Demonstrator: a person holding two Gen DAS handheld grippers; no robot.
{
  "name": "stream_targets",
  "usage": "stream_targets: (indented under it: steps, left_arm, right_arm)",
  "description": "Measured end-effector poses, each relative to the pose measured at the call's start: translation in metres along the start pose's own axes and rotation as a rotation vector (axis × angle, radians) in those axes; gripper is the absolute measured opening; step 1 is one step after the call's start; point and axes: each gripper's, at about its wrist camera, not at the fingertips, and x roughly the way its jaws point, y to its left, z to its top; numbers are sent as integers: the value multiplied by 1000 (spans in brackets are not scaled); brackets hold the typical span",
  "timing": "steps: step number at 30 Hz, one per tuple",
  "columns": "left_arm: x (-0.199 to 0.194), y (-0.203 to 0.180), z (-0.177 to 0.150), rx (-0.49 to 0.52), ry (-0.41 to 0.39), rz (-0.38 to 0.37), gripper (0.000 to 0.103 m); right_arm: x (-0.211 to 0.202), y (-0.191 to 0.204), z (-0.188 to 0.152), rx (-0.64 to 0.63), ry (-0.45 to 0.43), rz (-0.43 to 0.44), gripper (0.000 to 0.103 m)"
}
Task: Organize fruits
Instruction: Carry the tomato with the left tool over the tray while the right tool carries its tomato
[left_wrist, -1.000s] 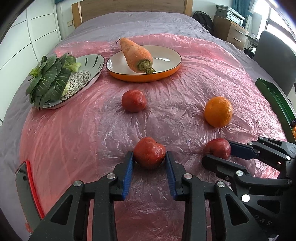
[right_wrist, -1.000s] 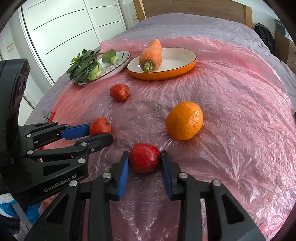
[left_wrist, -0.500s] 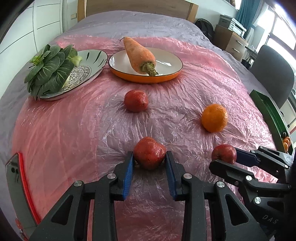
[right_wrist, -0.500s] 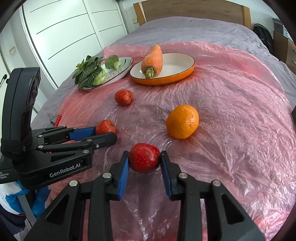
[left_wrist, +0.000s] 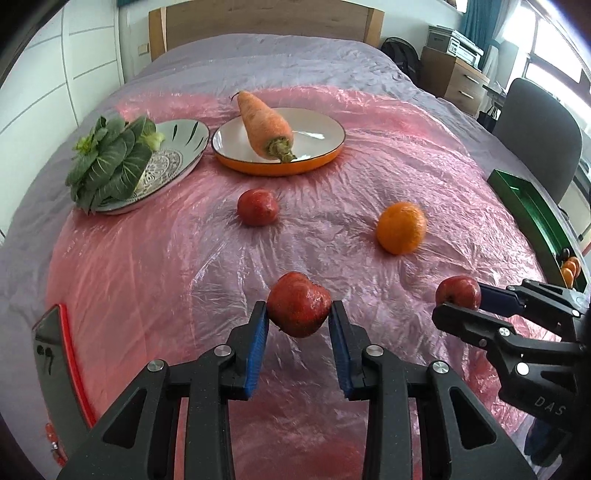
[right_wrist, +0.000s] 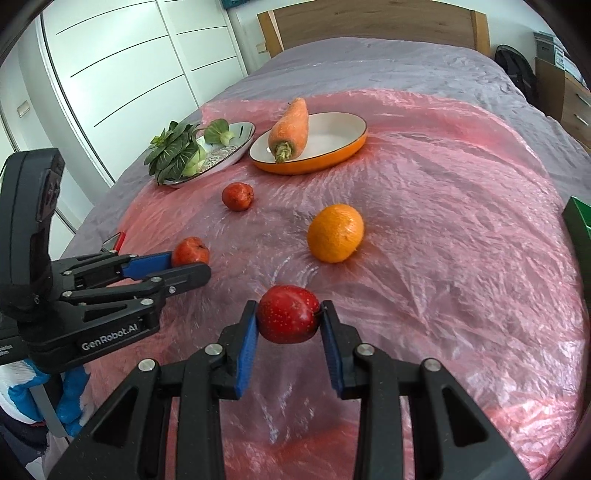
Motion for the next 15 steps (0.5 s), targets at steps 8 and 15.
stream_targets:
  steps: [8,15]
  left_arm:
    - [-22,-25,-4,57,-28,18,29]
    - [-33,-50,-4,93,-35,2,29]
  right_arm:
    - [-21,-12,-8,3,-10,-24,50]
    - [-43,-28,-17,-1,-15,-53,50]
